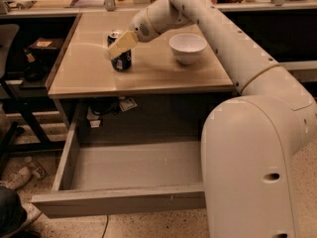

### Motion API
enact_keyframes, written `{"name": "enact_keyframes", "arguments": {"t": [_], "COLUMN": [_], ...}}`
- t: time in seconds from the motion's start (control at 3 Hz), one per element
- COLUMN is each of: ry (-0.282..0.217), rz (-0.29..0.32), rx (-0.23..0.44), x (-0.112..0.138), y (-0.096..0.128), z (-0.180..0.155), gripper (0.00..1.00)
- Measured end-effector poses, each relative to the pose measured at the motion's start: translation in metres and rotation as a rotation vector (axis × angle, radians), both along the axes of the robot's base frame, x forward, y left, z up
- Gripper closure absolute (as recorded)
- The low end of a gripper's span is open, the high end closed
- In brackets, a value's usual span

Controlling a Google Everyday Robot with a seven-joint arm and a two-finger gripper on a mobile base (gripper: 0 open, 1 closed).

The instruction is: Place pepsi can into top drawer

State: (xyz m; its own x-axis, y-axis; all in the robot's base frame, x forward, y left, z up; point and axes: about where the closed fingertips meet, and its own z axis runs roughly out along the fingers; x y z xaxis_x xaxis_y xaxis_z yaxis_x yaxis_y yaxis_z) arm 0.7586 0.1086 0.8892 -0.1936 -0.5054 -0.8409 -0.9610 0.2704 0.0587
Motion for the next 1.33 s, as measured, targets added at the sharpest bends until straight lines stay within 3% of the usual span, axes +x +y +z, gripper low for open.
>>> {"name": "enact_keyframes", "arguments": {"t": [0.33,0.67,1.33], "ry": [0.033,0.035,0.035], "rz": [0.008,0.009,0.009], "rx": [0.017,0.016,0.016], "x": [-0.0073,-0.0076,-0.0076], "y": [0.0101,0.0109,0.0109], "z": [-0.0120,-0.0130,-0.0131], "gripper": [0.00,0.19,0.65]}}
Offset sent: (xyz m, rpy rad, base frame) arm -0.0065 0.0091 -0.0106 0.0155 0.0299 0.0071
